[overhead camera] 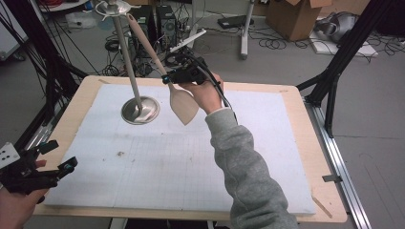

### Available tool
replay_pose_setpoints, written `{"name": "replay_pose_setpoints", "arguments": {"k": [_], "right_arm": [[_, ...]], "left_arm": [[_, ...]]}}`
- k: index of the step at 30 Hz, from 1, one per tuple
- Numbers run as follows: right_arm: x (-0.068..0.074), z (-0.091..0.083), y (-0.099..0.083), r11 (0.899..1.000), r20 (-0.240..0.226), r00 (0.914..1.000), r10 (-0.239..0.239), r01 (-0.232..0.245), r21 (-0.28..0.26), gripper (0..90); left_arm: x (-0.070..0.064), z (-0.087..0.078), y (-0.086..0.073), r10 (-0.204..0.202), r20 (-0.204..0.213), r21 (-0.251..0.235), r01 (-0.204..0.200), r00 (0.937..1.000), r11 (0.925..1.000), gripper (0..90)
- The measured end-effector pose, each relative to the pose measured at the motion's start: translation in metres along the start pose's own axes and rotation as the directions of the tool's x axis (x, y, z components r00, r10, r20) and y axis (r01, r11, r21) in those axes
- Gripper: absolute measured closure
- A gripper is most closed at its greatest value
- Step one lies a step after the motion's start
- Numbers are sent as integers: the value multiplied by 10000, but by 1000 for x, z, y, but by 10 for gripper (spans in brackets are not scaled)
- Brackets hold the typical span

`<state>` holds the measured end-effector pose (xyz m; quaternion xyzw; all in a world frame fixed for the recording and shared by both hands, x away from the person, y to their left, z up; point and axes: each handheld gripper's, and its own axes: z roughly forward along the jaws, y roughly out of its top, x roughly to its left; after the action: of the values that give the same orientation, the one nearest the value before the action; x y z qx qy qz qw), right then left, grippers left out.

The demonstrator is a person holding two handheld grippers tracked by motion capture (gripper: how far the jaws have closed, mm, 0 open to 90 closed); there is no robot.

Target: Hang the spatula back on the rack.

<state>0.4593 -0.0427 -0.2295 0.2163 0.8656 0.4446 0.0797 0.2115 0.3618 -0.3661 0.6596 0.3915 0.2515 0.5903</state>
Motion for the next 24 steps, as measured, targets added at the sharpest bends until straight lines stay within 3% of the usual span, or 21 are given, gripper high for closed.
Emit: {"name": "replay_pose_setpoints", "arguments": {"k": [5,11,24], "right_arm": [[-3,13,4,10000,-313,9995,3,-5,-61,782],[-9,27,3,10000,-397,9992,-35,38,75,782],[-8,48,12,9997,-482,9988,-31,42,224,782]], "left_arm": [[1,-2,-2,-87,-88,-20,87,9999,10000,28],[5,-1,-3,-102,-202,65,103,9997,9999,28],[8,-10,-4,-203,-372,-51,201,9991,9998,28]]}}
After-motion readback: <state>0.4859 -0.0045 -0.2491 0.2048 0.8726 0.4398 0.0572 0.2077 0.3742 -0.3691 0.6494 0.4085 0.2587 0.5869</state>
